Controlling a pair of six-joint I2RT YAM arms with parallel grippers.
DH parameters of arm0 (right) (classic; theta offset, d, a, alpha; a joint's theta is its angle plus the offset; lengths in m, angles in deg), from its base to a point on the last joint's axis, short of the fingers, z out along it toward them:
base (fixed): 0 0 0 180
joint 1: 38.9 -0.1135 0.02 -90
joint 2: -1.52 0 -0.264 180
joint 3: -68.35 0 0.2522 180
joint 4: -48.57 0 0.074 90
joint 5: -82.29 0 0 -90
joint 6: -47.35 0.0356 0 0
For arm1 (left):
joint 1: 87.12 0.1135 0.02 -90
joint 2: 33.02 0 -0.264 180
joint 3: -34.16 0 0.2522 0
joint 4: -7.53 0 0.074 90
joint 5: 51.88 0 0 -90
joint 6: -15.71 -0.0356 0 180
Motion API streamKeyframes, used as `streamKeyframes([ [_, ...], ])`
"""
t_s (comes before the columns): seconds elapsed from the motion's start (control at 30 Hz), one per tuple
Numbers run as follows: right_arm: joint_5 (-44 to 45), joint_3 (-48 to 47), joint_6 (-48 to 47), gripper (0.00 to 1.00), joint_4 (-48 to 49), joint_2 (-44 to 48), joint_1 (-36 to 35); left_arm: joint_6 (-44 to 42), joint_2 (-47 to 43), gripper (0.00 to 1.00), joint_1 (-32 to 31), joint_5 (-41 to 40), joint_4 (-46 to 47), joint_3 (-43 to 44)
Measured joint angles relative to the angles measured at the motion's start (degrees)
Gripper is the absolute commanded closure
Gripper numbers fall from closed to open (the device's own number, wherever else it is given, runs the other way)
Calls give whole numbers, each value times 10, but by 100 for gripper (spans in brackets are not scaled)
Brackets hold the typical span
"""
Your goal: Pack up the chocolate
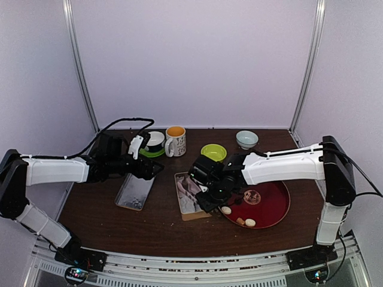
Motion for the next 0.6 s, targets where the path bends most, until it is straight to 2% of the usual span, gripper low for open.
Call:
streamKeyframes([
  [0.23, 3, -7, 0, 60, 1, -12, 0, 0, 0, 8, 0, 0, 0, 0],
  [0.4, 7, -11, 0, 67, 1, -19, 0, 0, 0, 8, 0, 0, 0, 0],
  [0.6, 24, -20, 0, 69, -10, -23, 0, 0, 0, 8, 0, 0, 0, 0],
])
